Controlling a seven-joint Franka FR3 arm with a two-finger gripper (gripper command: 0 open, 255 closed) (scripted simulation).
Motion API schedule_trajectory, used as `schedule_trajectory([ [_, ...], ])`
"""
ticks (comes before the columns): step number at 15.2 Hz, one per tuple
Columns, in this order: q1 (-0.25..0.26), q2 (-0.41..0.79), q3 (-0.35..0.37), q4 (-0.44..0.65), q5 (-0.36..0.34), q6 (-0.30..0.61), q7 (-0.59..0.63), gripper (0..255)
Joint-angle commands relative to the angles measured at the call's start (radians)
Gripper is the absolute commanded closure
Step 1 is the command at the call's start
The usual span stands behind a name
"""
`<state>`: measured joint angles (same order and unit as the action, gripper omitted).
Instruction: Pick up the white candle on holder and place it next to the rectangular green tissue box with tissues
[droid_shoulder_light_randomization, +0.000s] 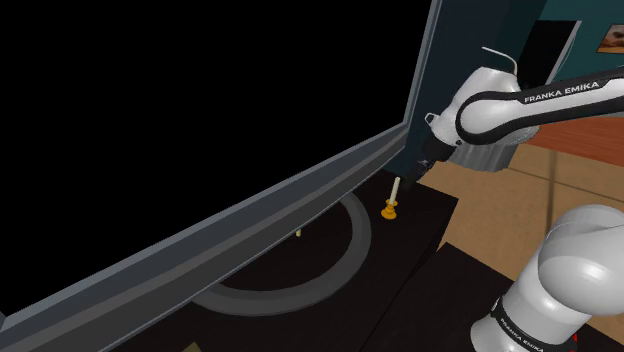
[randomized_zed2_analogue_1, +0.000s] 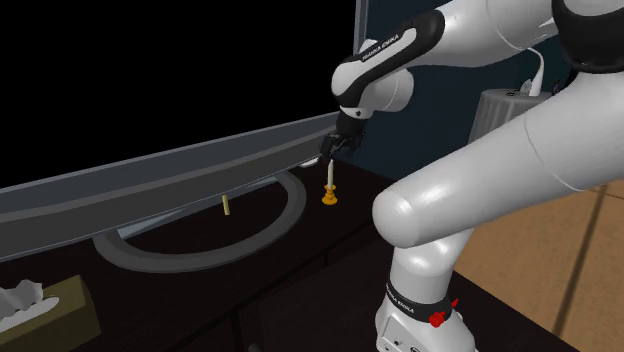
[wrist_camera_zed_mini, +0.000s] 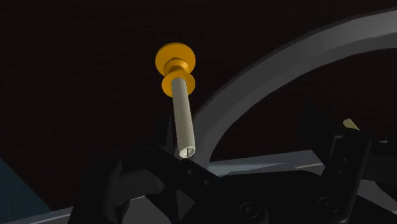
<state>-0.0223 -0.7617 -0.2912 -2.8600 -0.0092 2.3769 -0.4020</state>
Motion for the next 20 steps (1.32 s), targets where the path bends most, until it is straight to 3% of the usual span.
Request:
schedule_trajectory([
  [1, 0.017, 0.063, -0.059, -0.024, 0.007, 0.114, -0.068, 0],
  [4, 0.084, 0.182, -0.178, -0.04, 0.048, 0.283, -0.193, 0],
  [6, 0.173, 0.269, -0.289, -0.035, 0.108, 0.391, -0.299, 0],
  [14, 0.386, 0.409, -0.441, -0.02, 0.248, 0.537, -0.398, 0],
  [20, 0.387, 0.409, -0.442, -0.02, 0.247, 0.537, -0.398, 0],
])
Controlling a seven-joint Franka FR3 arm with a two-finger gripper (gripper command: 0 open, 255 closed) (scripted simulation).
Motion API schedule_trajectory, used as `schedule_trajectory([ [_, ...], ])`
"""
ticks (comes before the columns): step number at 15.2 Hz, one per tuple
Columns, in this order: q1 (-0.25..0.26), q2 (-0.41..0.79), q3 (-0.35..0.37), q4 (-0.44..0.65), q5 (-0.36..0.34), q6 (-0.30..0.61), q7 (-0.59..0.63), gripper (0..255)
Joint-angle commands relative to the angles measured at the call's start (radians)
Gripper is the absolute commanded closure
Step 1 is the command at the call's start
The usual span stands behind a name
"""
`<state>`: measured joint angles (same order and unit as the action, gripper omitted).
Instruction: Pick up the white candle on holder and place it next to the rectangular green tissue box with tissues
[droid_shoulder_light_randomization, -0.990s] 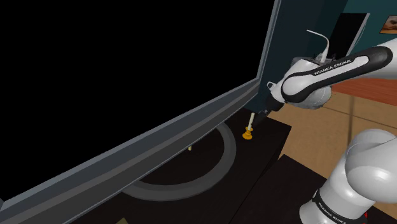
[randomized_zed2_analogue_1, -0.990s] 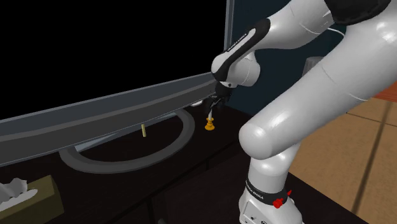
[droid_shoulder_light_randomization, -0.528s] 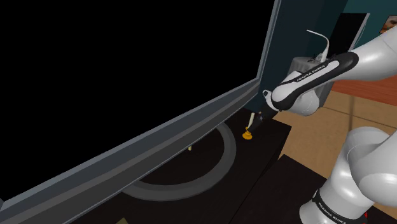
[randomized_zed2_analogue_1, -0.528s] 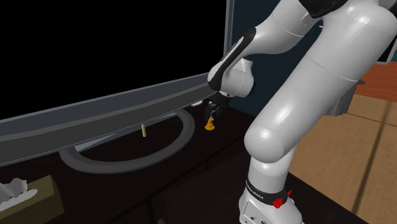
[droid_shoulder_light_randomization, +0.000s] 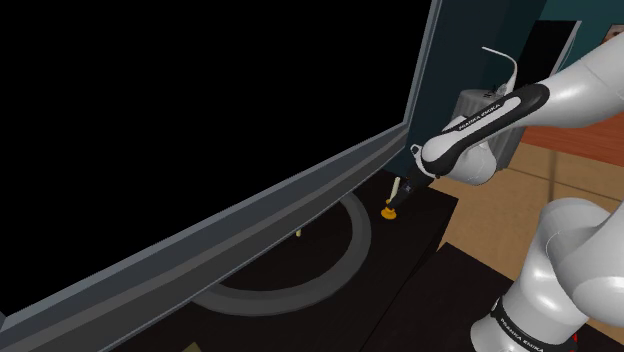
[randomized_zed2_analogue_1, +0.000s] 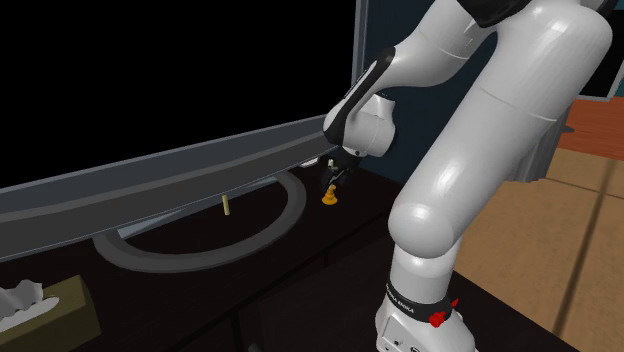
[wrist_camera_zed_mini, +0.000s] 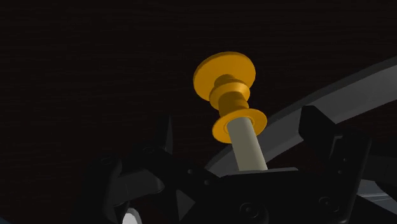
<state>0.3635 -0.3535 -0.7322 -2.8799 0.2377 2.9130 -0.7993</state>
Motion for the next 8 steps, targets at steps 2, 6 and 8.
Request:
schedule_trajectory([
  [2, 0.0, 0.0, 0.0, 0.0, 0.0, 0.0, 0.0, 0],
  [6, 0.0, 0.0, 0.0, 0.0, 0.0, 0.0, 0.0, 255],
  [8, 0.0, 0.0, 0.0, 0.0, 0.0, 0.0, 0.0, 255],
])
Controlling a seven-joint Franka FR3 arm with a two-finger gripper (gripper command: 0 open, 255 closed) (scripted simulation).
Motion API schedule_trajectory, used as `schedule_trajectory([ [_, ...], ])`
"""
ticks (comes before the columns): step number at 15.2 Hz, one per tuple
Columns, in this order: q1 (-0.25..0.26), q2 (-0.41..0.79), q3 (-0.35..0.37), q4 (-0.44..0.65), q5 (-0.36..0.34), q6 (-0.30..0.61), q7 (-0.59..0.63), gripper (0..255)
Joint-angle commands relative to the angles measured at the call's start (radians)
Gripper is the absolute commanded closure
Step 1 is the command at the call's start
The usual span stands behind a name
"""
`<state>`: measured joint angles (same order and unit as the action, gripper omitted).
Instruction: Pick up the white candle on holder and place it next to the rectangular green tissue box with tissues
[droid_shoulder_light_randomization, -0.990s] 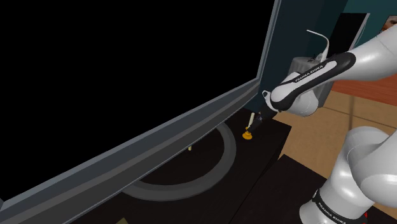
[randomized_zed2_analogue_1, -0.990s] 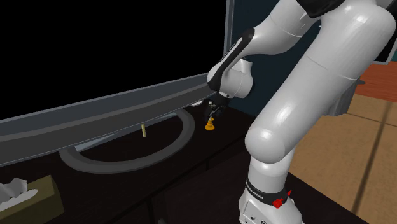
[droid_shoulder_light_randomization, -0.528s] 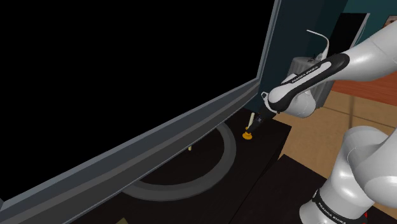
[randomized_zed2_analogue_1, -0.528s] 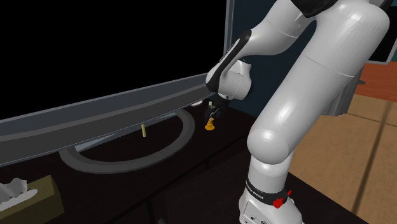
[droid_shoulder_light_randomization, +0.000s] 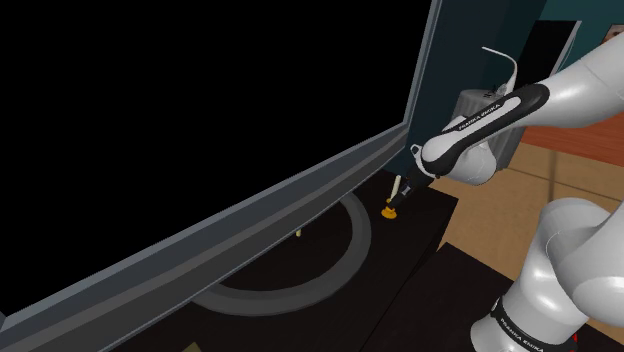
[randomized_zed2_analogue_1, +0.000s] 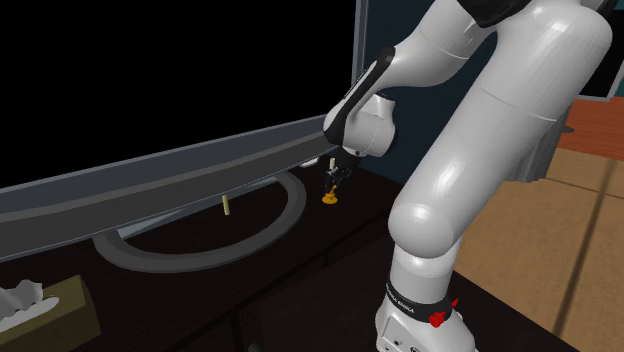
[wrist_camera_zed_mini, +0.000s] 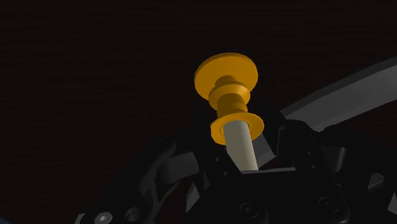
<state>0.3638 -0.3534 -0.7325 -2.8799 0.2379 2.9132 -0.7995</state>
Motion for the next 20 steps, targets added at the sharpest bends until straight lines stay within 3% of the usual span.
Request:
schedule_trajectory([
  [1, 0.0, 0.0, 0.0, 0.0, 0.0, 0.0, 0.0, 255],
  [4, 0.0, 0.0, 0.0, 0.0, 0.0, 0.0, 0.0, 255],
  [11, -0.161, -0.097, 0.144, 0.018, -0.112, -0.129, 0.11, 255],
  [20, -0.254, -0.207, 0.24, 0.065, -0.181, -0.291, 0.195, 255],
])
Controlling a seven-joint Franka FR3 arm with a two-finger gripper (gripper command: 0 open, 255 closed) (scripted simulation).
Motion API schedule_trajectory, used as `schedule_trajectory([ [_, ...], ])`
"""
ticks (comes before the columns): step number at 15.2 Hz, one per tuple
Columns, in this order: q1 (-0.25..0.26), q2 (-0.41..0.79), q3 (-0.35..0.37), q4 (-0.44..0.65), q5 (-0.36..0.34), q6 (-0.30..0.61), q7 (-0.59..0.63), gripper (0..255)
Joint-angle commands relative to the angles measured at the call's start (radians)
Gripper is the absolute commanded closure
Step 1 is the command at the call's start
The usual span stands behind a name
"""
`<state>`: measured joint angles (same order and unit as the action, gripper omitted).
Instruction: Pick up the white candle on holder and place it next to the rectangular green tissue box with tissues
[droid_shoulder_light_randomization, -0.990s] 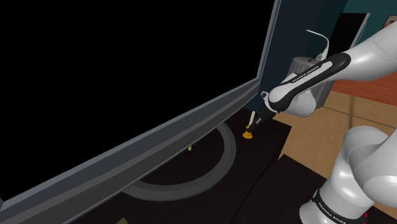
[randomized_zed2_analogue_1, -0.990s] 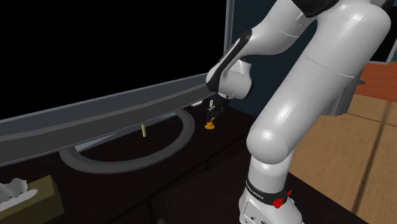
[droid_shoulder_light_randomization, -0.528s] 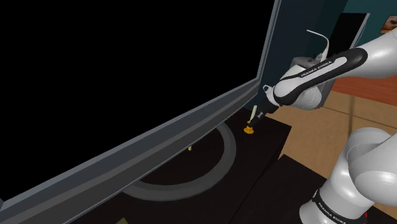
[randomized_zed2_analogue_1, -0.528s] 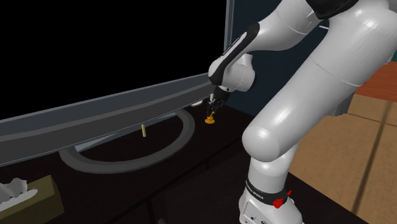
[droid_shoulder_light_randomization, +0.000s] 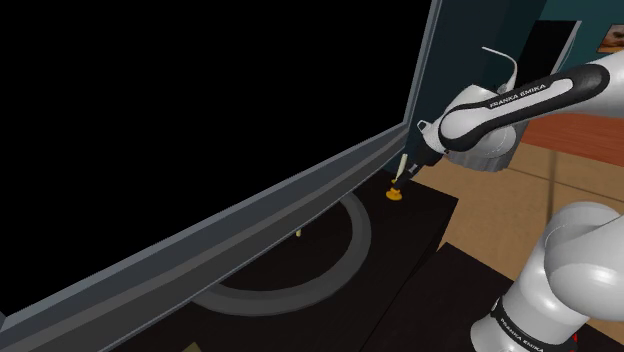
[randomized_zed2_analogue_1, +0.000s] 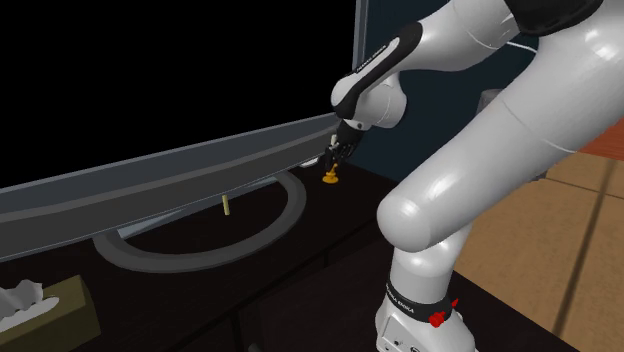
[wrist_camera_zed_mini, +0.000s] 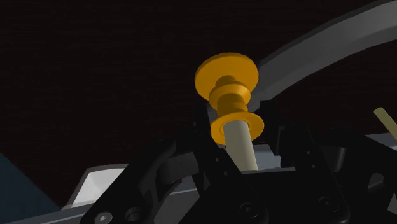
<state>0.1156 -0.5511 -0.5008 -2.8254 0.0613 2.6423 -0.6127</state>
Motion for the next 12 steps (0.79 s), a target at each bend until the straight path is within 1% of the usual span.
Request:
schedule_trajectory([
  [1, -0.012, -0.019, 0.016, 0.017, -0.009, -0.037, 0.015, 255],
  [6, -0.036, -0.067, 0.048, 0.054, -0.027, -0.122, 0.046, 255],
  [12, -0.052, -0.111, 0.079, 0.106, -0.038, -0.218, 0.077, 255],
])
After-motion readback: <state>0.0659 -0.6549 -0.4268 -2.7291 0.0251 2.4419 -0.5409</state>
